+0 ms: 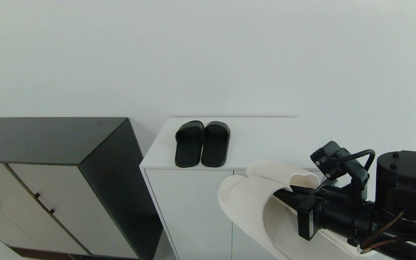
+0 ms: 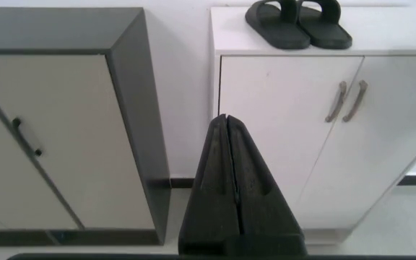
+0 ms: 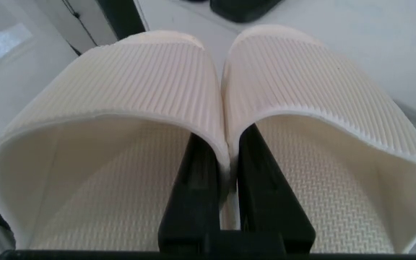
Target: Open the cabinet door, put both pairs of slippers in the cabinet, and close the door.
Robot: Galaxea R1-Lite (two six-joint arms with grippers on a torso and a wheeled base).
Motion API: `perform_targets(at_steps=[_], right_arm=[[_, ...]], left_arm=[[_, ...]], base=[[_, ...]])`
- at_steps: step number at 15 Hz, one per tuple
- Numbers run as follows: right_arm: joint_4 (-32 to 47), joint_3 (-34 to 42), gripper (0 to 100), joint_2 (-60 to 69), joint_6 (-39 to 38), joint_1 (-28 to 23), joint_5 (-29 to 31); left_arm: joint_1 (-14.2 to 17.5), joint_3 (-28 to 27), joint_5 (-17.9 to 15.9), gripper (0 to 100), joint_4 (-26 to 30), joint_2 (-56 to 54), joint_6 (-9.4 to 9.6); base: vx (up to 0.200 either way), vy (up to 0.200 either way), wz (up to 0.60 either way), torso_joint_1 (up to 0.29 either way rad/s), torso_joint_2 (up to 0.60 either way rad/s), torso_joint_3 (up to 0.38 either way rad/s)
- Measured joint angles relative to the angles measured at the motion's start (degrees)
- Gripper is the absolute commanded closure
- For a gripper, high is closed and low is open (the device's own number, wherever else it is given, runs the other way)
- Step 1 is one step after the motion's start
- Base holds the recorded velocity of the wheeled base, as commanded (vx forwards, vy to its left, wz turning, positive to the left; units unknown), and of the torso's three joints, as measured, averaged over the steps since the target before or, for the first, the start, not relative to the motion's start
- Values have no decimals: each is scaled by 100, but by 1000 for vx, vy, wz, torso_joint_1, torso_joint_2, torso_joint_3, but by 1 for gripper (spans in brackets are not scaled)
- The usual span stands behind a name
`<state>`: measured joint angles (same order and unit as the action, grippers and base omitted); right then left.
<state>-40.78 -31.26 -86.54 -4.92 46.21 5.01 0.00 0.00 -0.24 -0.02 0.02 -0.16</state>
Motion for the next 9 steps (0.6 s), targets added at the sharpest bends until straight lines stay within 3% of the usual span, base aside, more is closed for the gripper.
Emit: perform_targets(at_steps=[9], right_arm=[[-11, 144, 100, 16, -5, -93, -176]], left_arm=[[0, 0, -2, 100, -2, 0, -13]], base=[[0, 0, 0, 0, 0, 0]])
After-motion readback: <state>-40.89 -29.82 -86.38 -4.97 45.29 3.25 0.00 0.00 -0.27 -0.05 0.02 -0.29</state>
